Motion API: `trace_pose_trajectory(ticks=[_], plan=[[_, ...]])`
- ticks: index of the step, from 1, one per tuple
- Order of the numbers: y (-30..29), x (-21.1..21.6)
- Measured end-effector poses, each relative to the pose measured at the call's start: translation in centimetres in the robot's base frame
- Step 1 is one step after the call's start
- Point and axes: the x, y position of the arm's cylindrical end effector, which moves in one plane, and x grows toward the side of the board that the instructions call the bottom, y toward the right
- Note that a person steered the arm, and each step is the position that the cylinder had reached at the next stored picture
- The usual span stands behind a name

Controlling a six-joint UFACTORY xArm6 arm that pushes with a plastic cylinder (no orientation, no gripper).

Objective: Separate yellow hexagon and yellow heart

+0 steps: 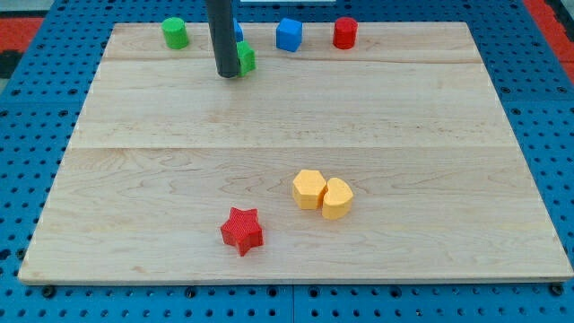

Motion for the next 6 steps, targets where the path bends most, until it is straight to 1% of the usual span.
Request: trace_pose_trajectory(ticks=[1,2,3,4,5,6], plan=[[-3.9,1.0],[-5.7,1.0],[-1.6,4.7],[-2.7,4.9],[-2.4,5.3],[2.9,6.4]])
